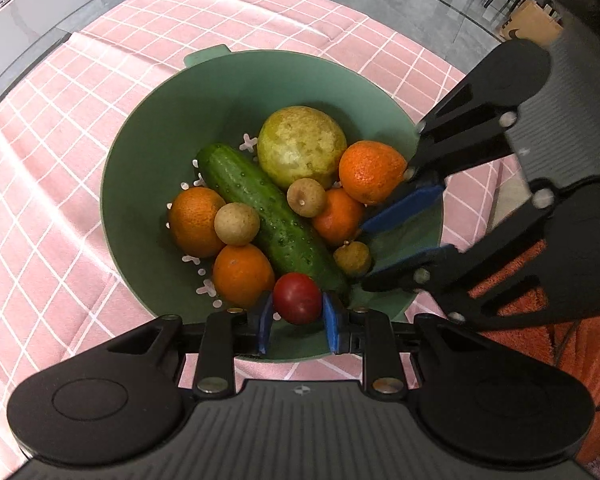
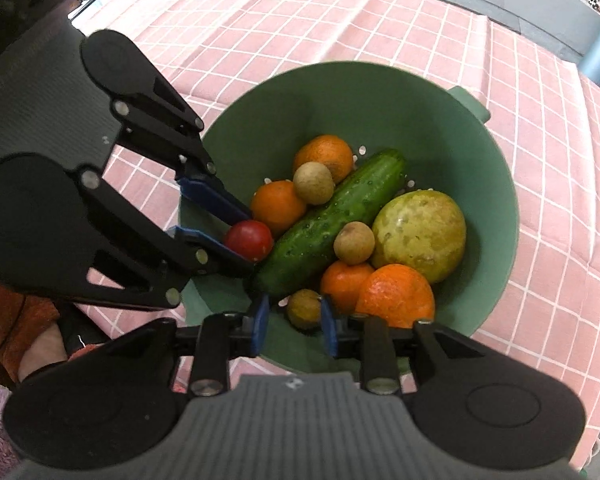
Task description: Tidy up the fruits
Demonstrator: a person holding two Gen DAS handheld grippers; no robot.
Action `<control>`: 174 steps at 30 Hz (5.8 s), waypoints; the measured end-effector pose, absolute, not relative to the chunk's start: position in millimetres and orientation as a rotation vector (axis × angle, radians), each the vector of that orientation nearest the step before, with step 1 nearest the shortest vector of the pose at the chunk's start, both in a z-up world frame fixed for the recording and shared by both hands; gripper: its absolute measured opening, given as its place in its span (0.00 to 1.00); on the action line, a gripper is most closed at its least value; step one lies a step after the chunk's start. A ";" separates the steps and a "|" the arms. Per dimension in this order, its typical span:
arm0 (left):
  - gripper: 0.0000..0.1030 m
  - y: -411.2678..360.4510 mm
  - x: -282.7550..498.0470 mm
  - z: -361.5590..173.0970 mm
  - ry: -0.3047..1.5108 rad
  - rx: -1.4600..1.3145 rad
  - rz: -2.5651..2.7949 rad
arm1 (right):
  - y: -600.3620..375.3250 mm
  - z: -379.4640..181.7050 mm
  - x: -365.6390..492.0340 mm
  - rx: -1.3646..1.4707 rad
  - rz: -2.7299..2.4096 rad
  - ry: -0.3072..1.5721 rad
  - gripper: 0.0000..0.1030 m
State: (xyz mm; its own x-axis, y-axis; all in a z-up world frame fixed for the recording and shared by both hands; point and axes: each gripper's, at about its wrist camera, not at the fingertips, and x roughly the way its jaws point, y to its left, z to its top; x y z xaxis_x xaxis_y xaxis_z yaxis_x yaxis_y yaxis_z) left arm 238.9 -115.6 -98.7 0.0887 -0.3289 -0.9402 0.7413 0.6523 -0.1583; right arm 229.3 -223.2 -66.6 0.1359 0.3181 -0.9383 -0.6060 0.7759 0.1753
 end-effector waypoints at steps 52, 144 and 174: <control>0.91 -31.3 35.6 11.8 0.424 0.154 -0.048 | -210.4 7.3 8.4 0.028 0.115 0.445 0.93; 0.91 -23.9 38.4 -37.3 0.644 0.135 -0.029 | -208.2 -60.1 34.5 0.063 0.136 0.608 0.95; 0.91 -24.5 39.8 -34.5 0.655 0.135 -0.025 | -208.6 -59.7 34.5 0.064 0.135 0.610 0.95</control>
